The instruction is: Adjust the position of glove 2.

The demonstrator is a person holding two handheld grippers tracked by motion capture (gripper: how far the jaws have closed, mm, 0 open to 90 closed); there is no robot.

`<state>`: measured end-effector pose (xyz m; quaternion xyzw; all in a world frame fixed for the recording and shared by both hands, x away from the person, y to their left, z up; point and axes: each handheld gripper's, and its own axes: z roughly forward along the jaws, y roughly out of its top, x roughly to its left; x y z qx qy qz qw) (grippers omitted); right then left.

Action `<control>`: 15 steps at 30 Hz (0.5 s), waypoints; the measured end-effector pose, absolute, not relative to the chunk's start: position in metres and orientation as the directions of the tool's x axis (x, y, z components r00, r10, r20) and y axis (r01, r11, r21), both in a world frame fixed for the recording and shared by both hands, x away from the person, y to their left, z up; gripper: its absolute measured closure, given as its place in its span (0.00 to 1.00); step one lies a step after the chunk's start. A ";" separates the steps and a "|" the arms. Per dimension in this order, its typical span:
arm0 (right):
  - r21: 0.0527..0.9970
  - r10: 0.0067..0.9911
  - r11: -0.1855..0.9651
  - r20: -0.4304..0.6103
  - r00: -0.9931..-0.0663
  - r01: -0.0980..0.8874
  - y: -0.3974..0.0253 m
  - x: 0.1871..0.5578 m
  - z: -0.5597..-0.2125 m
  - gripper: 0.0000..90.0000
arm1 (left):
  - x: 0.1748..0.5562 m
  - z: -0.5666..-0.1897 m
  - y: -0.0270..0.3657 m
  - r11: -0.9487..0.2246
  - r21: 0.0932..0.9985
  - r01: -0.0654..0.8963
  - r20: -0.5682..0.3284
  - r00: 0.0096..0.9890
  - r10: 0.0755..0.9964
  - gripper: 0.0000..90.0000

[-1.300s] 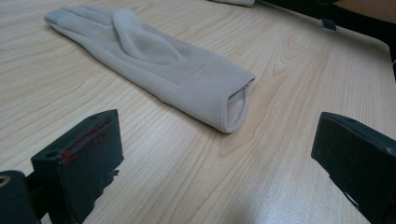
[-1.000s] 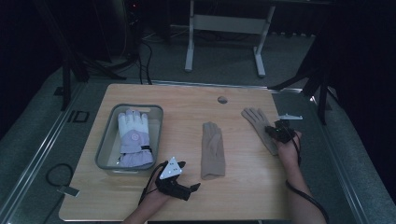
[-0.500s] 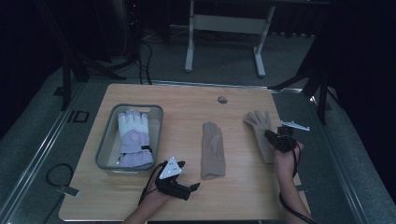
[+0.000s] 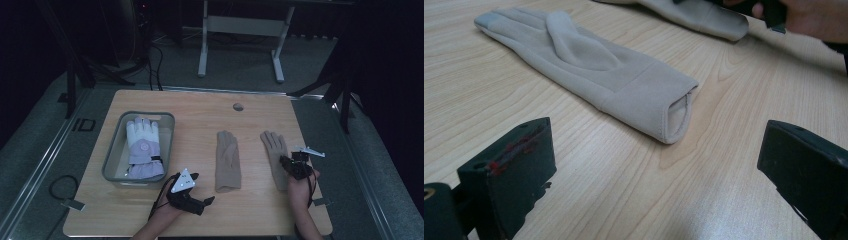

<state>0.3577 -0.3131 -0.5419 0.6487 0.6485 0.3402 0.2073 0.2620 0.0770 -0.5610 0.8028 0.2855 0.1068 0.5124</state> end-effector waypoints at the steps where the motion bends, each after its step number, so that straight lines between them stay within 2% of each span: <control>1: 0.704 0.984 -0.060 0.162 -0.077 0.707 -0.313 0.359 -0.545 0.92 | 0.262 -0.561 0.077 -0.313 0.883 0.349 -0.121 0.814 0.567 0.02; 5: 0.693 0.984 -0.042 0.156 -0.092 0.720 -0.314 0.360 -0.547 0.86 | 0.262 -0.561 0.077 -0.314 0.883 0.349 -0.122 0.816 0.564 0.02; 8: 0.700 0.984 -0.010 0.132 -0.116 0.714 -0.313 0.359 -0.543 0.78 | 0.262 -0.561 0.077 -0.313 0.883 0.349 -0.122 0.816 0.565 0.02; 15: 0.709 0.974 0.082 0.093 -0.208 0.701 -0.320 0.360 -0.532 0.73 | 0.262 -0.561 0.077 -0.314 0.883 0.349 -0.123 0.818 0.562 0.02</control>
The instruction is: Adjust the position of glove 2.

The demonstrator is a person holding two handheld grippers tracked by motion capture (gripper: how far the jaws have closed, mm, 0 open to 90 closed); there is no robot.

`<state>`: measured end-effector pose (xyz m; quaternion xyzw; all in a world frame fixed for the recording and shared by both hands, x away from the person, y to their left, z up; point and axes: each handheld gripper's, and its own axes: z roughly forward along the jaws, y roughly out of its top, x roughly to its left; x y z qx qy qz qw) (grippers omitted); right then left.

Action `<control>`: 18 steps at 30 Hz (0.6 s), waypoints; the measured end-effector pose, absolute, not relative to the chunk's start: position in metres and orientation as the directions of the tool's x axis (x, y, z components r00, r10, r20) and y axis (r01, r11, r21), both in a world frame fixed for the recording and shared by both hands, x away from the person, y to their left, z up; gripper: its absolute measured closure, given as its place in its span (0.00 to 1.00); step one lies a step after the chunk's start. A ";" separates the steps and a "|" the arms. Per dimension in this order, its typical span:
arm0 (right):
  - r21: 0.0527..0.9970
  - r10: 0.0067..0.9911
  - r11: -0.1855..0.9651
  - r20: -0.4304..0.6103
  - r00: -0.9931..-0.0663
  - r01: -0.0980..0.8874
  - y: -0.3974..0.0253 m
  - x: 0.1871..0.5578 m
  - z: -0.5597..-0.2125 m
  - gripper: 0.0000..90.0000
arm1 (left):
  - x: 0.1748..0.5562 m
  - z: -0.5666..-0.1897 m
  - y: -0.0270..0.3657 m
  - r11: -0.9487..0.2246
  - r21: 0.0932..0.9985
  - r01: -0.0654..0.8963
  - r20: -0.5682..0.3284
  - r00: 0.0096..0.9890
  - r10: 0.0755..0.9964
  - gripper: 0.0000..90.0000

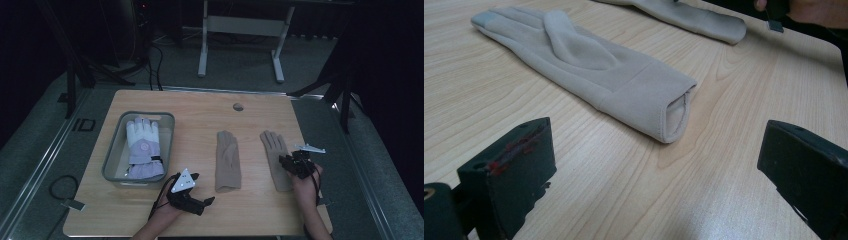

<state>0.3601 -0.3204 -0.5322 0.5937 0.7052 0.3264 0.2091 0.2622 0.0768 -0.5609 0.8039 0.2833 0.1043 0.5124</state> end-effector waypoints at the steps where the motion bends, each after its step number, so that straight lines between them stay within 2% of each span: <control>1: 0.710 0.971 0.105 0.079 -0.227 0.697 -0.323 0.361 -0.531 0.73 | 0.262 -0.561 0.077 -0.315 0.883 0.348 -0.121 0.818 0.562 0.02; 6: 0.735 0.917 0.227 0.060 -0.395 0.638 -0.334 0.363 -0.524 0.65 | 0.262 -0.561 0.077 -0.316 0.882 0.349 -0.123 0.819 0.561 0.02; 10: 0.726 0.870 0.314 0.039 -0.492 0.612 -0.339 0.364 -0.523 0.64 | 0.262 -0.561 0.077 -0.316 0.882 0.349 -0.122 0.818 0.562 0.02; 18: 0.727 0.842 0.345 0.040 -0.538 0.594 -0.345 0.370 -0.529 0.59 | 0.263 -0.561 0.077 -0.317 0.881 0.351 -0.124 0.818 0.561 0.02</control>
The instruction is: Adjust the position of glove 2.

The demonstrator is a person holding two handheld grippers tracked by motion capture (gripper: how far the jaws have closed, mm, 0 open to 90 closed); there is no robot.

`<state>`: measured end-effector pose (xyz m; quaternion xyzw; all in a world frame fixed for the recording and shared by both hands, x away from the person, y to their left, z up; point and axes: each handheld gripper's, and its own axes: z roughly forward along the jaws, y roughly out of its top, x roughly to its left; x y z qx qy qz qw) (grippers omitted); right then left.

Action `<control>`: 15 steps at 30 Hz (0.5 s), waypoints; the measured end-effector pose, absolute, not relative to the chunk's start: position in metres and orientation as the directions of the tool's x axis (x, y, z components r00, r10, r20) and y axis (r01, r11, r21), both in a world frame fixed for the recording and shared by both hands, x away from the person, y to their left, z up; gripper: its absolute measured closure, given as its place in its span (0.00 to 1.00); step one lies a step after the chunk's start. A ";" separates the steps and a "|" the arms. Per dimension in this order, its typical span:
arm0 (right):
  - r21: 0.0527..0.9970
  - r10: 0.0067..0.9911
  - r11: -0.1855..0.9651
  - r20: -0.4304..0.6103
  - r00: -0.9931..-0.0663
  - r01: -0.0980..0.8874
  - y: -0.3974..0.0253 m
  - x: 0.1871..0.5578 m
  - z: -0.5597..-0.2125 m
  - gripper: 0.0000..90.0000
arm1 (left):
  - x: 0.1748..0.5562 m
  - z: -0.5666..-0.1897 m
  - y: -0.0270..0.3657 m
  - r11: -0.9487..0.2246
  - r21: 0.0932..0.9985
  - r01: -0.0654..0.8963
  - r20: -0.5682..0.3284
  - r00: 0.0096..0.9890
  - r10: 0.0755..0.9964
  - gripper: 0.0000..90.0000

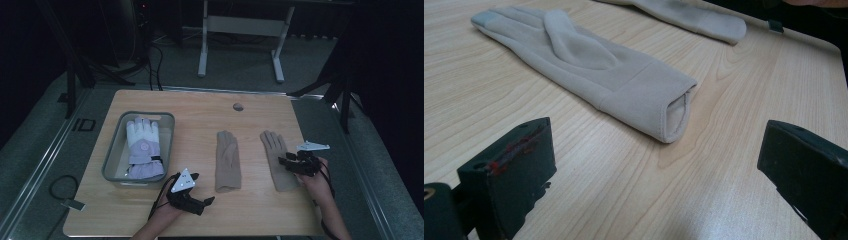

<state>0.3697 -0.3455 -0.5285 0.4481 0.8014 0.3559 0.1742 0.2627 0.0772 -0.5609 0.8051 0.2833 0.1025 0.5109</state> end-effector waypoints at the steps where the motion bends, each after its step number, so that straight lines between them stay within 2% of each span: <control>1: 0.724 0.840 0.347 0.043 -0.541 0.596 -0.346 0.371 -0.529 0.58 | 0.263 -0.561 0.077 -0.317 0.881 0.352 -0.126 0.818 0.561 0.02; 11: 0.713 0.835 0.383 0.004 -0.550 0.587 -0.346 0.371 -0.550 0.60 | 0.263 -0.561 0.077 -0.323 0.878 0.353 -0.122 0.818 0.562 0.02; 13: 0.721 0.838 0.381 -0.004 -0.546 0.578 -0.345 0.370 -0.552 0.65 | 0.262 -0.561 0.076 -0.328 0.877 0.351 -0.118 0.819 0.561 0.02; 15: 0.729 0.846 0.372 -0.011 -0.533 0.575 -0.344 0.367 -0.552 0.79 | 0.262 -0.561 0.076 -0.326 0.878 0.352 -0.118 0.818 0.563 0.02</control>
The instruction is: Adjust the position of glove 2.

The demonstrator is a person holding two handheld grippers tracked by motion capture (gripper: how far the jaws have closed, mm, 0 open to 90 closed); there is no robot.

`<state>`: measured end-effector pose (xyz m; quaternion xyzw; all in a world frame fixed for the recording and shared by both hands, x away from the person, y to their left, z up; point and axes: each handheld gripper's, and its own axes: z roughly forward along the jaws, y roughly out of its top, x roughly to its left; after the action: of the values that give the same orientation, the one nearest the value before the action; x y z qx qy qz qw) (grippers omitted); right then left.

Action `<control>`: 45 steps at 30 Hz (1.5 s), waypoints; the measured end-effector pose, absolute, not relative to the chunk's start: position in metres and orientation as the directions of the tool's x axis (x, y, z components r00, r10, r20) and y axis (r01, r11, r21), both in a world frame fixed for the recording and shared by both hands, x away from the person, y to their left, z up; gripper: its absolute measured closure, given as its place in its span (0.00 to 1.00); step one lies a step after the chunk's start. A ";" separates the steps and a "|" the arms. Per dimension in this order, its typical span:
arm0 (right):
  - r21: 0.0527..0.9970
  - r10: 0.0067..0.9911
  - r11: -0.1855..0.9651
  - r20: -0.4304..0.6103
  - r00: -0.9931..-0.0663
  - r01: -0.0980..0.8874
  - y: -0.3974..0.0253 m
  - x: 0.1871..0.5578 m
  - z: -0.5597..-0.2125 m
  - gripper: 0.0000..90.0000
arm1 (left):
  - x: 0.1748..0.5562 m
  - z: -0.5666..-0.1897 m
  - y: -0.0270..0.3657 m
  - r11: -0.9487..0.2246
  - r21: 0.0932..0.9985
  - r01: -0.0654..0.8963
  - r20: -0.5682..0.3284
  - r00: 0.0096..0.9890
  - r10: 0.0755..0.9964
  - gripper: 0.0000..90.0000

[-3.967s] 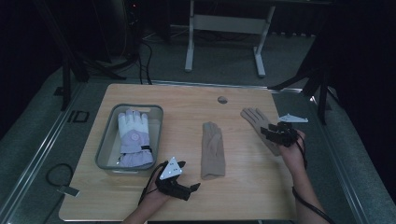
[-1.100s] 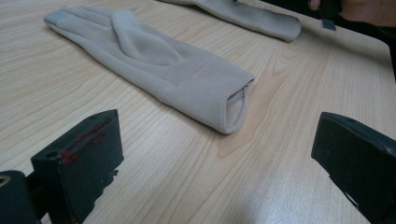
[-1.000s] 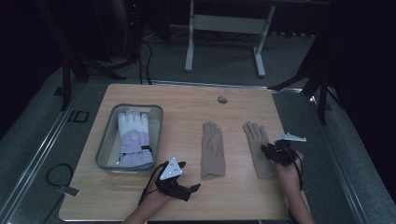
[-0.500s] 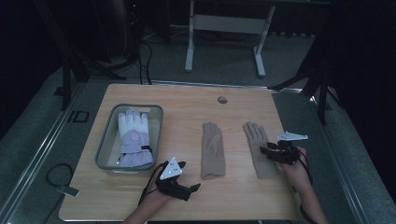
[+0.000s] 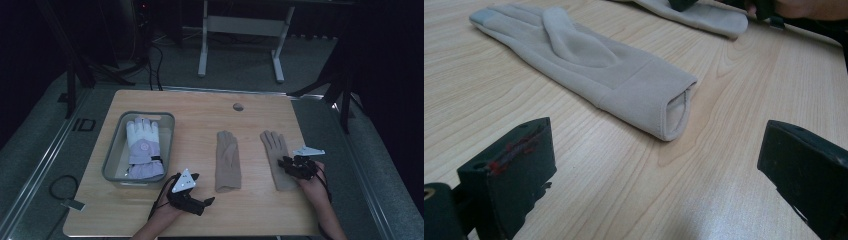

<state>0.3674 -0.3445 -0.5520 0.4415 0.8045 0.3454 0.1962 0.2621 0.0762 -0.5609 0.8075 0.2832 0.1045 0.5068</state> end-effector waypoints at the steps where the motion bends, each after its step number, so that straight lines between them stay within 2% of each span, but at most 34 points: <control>1: 0.733 0.854 0.357 -0.005 -0.520 0.579 -0.344 0.366 -0.552 0.85 | 0.262 -0.561 0.076 -0.325 0.878 0.352 -0.119 0.818 0.563 0.02; 3: 0.737 0.874 0.327 0.003 -0.486 0.592 -0.342 0.365 -0.553 0.91 | 0.262 -0.561 0.076 -0.325 0.878 0.351 -0.119 0.818 0.563 0.02; 5: 0.737 0.894 0.296 0.011 -0.448 0.608 -0.340 0.364 -0.552 0.92 | 0.262 -0.561 0.076 -0.324 0.877 0.354 -0.121 0.817 0.564 0.02; 12: 0.759 0.946 0.174 0.048 -0.321 0.627 -0.324 0.360 -0.534 0.94 | 0.262 -0.561 0.076 -0.320 0.879 0.353 -0.122 0.816 0.566 0.02; 21: 0.797 0.956 0.108 0.079 -0.281 0.594 -0.297 0.353 -0.499 0.94 | 0.262 -0.561 0.076 -0.322 0.880 0.350 -0.119 0.818 0.563 0.02; 31: 0.828 0.955 0.070 0.105 -0.276 0.557 -0.260 0.351 -0.474 0.93 | 0.261 -0.561 0.076 -0.323 0.883 0.341 -0.109 0.818 0.565 0.02; 45: 0.835 0.928 0.037 0.175 -0.328 0.549 -0.203 0.351 -0.470 0.93 | 0.261 -0.561 0.076 -0.327 0.883 0.336 -0.104 0.821 0.561 0.02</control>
<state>0.3515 -0.2028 -0.4699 0.5377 0.6869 0.4386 0.2162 0.2606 0.0759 -0.5607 0.8071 0.2778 0.1107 0.5091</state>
